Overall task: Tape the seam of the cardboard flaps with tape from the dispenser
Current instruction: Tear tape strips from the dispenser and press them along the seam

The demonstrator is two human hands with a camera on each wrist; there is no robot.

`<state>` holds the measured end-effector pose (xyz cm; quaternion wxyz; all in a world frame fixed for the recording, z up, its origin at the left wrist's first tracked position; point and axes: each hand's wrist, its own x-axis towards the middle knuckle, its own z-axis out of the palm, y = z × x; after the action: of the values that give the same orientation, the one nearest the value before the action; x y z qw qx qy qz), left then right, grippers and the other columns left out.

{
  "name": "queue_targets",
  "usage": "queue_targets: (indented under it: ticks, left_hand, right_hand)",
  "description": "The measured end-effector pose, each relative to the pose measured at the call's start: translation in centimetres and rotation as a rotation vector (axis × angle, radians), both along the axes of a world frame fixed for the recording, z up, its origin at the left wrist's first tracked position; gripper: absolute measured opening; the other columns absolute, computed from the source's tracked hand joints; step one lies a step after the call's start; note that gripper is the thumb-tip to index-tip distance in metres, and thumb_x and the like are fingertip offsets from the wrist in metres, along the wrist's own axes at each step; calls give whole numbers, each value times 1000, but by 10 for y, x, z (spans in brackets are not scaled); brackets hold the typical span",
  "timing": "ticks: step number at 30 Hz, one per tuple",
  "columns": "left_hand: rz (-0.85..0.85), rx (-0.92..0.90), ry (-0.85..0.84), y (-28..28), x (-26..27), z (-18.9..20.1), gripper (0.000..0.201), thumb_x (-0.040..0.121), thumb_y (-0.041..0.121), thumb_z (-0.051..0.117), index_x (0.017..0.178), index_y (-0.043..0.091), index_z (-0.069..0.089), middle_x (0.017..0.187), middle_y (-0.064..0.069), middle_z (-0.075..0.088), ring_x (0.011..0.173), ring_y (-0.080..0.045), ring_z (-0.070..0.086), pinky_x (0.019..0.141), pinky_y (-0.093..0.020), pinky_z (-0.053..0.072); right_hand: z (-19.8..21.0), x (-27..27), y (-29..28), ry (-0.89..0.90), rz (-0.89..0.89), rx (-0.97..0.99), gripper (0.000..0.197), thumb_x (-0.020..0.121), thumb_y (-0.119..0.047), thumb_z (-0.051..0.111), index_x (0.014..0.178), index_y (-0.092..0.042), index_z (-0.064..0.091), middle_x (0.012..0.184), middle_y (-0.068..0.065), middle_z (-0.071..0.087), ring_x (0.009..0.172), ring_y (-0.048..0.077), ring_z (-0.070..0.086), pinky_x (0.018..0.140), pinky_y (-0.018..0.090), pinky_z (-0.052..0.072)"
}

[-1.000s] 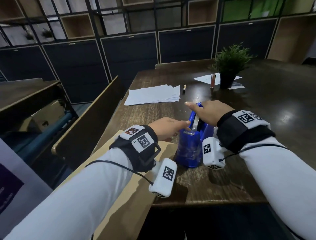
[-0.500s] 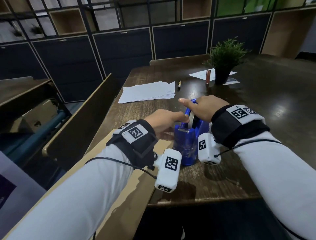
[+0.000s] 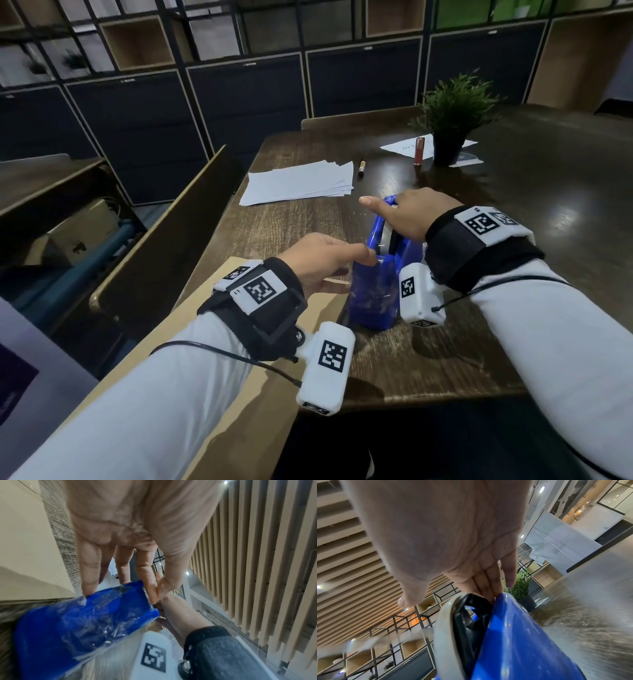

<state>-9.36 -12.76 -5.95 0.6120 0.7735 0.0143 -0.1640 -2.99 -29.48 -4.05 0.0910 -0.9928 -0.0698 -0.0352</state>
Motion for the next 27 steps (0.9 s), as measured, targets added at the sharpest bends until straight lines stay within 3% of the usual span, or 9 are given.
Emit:
queue_targets:
  ticks: [4, 8, 10, 13, 17, 20, 23, 25, 27]
  left_hand:
    - [4, -33, -17, -2, -7, -6, 8, 81, 15, 71, 76, 9, 73, 94, -9, 69, 90, -16, 58, 77, -30, 55]
    - [14, 3, -62, -2, -11, -11, 10, 82, 19, 72, 82, 9, 72, 104, -13, 73, 91, -14, 64, 86, -37, 55]
    - [6, 17, -88, -3, -11, -12, 14, 83, 19, 71, 70, 12, 68, 106, -14, 72, 90, -15, 65, 84, -36, 55]
    - [-14, 36, -132, -3, -9, -12, 31, 84, 17, 70, 55, 19, 59, 94, -14, 72, 86, -16, 65, 83, -37, 55]
    - [-96, 168, -198, -2, -13, -10, 26, 84, 11, 69, 60, 12, 59, 90, -10, 66, 84, -20, 63, 87, -42, 56]
    - [-179, 201, -223, 5, -19, -7, 28, 84, 10, 69, 57, 14, 65, 100, -1, 67, 87, -18, 64, 86, -44, 57]
    - [-151, 142, -229, 23, -21, 8, 21, 88, 21, 65, 69, 24, 73, 120, 8, 66, 102, -11, 66, 86, -37, 57]
    - [-87, 161, -313, 41, -21, 18, 19, 91, 27, 58, 81, 25, 73, 124, 14, 63, 110, -12, 62, 94, -38, 52]
    - [-18, 147, -365, 57, -20, 24, 26, 96, 26, 49, 86, 25, 73, 124, 15, 63, 115, -10, 58, 100, -39, 46]
  right_hand:
    - [-1, 0, 1, 4, -5, -7, 83, 79, -83, 9, 72, -13, 53, 82, 10, 58, 84, 26, 59, 82, 38, 48]
    - [0, 0, 2, 14, -11, -15, 87, 78, -84, 8, 78, -13, 58, 83, 10, 60, 84, 25, 60, 84, 38, 49]
    - [0, -1, 2, 13, -13, -17, 87, 78, -84, 9, 80, -13, 60, 85, 10, 61, 83, 25, 60, 84, 38, 49]
    - [0, -1, 3, 21, -23, -13, 89, 77, -84, 8, 80, -12, 60, 87, 10, 63, 82, 24, 60, 84, 38, 49]
    - [1, -4, 5, 38, -40, -15, 87, 79, -83, 9, 86, -12, 58, 92, 12, 62, 85, 25, 59, 86, 38, 49]
    - [4, -7, 6, 54, -49, 5, 87, 81, -81, 10, 94, -10, 59, 99, 13, 64, 88, 25, 59, 84, 36, 46]
    - [9, -12, 4, 76, -42, 80, 87, 87, -75, 15, 122, -6, 54, 121, 15, 60, 107, 28, 56, 89, 37, 41]
    - [17, -22, 8, 21, 8, 118, 74, 93, -65, 26, 135, -7, 46, 136, 15, 52, 122, 27, 50, 97, 37, 38]
    - [25, -34, 20, -47, 117, 156, 53, 98, -48, 39, 132, -8, 52, 133, 13, 54, 121, 25, 51, 98, 35, 39]
